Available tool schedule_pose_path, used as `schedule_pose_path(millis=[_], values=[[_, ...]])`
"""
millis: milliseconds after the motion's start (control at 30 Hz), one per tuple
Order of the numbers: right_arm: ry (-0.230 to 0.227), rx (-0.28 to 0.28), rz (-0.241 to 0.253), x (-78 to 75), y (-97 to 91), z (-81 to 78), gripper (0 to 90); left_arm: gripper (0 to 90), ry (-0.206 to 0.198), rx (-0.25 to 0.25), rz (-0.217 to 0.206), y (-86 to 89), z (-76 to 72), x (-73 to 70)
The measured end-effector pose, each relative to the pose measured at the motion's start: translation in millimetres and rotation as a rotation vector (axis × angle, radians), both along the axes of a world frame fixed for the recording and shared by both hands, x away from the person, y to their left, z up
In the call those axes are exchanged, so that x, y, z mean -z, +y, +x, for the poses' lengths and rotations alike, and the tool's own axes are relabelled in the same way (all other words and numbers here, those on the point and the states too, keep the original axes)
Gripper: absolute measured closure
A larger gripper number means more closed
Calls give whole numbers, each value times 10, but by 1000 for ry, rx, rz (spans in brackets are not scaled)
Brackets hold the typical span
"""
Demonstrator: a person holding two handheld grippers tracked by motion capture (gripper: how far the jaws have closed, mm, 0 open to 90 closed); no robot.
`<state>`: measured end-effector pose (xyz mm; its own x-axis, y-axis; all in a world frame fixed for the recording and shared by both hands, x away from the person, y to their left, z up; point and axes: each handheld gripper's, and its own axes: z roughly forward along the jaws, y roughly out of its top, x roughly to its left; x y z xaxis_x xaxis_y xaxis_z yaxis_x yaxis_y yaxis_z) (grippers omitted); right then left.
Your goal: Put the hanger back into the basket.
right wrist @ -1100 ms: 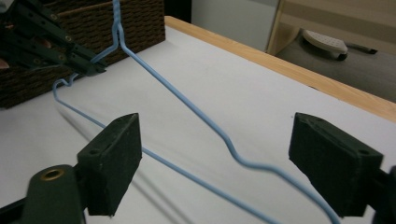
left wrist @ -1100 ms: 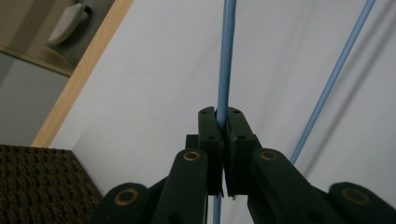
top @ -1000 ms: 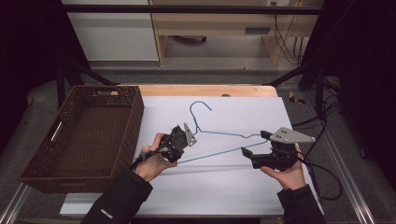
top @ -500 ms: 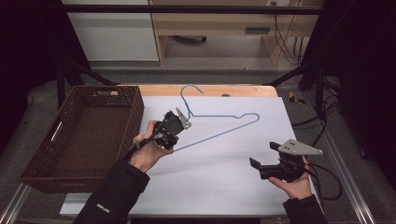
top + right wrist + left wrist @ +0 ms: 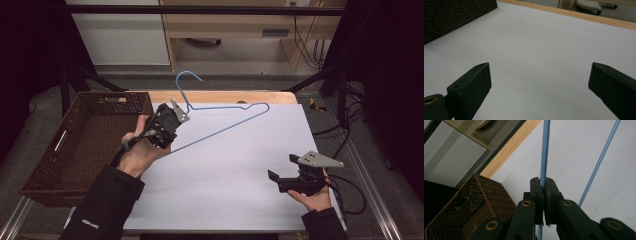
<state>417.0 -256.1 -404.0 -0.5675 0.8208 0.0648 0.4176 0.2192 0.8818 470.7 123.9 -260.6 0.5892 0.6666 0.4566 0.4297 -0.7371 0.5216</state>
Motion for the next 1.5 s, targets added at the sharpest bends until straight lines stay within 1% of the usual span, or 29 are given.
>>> schedule_pose_path(millis=[133, 267, 400, 467, 500, 567, 600, 633, 667, 700, 967, 1167, 1267, 1367, 1433, 1500], values=[[9, 1, -3, 5, 11, -4, 51, 871, -12, -20, 3, 97, -20, -115], [8, -1, -5, 7, 14, -5, 50, 871, -27, -52, -6, 227, -22, -230], [5, -3, 1, 7, 17, -7, 51, 871, -32, -84, -18, 373, -9, -272], [2, -3, -3, 8, 15, -5, 51, 871, -24, -96, -10, 455, -4, -284], [-2, -5, -6, 10, 15, -1, 51, 871, -26, -102, -21, 480, -2, -279], [-2, -7, -7, 12, 16, 0, 51, 870, -15, -109, -12, 561, 6, -284], [3, -8, -5, 11, 18, -3, 51, 871, -18, -123, -20, 606, 12, -275], [4, -7, 1, 11, 23, -3, 51, 871, -13, -126, -11, 641, 15, -283], [4, -7, 1, 11, 23, -4, 51, 871, -17, -141, -22, 691, 20, -283], [5, -8, 0, 12, 23, -2, 51, 871, -20, -148, -23, 725, 25, -287], [4, -13, -12, 19, 26, 4, 51, 871, -30, -243, -15, 1102, 61, -318], [5, -17, -14, 21, 27, 5, 50, 871, -26, -308, -17, 1376, 89, -290], [6, -18, -16, 24, 31, 6, 49, 871, -23, -341, -22, 1552, 101, -263], [8, -18, -13, 24, 35, 7, 49, 871, -22, -367, -22, 1666, 100, -241], [8, -17, -14, 24, 36, 7, 49, 871, -17, -389, -23, 1758, 100, -223], [7, -17, -16, 24, 34, 9, 49, 871, -8, -408, -14, 1853, 102, -208]])
